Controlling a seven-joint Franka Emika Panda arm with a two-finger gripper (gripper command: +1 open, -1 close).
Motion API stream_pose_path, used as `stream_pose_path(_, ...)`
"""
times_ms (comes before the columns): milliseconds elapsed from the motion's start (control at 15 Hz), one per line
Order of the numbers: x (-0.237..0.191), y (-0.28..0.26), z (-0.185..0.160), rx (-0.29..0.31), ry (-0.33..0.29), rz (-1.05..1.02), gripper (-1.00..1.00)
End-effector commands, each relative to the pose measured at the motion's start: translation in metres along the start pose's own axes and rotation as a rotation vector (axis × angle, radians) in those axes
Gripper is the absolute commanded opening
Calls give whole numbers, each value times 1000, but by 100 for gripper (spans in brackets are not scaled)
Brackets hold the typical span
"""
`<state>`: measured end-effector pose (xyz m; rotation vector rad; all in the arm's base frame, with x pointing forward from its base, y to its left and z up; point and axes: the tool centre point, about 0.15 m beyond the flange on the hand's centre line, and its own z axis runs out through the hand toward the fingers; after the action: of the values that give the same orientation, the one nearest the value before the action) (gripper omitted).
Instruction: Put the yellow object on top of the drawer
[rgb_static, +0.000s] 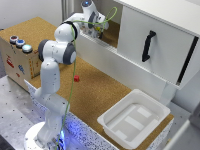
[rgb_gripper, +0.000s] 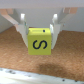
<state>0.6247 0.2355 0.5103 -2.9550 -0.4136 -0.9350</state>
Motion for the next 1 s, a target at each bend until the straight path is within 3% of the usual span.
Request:
stream_pose_path(0,-62,-31,-42,155,52,-114,-100)
stream_pose_path(267,-100,-74,-52,276,-6,-263,-100)
stream_pose_path(933,-145,-208,-59,578,-68,-775,-100)
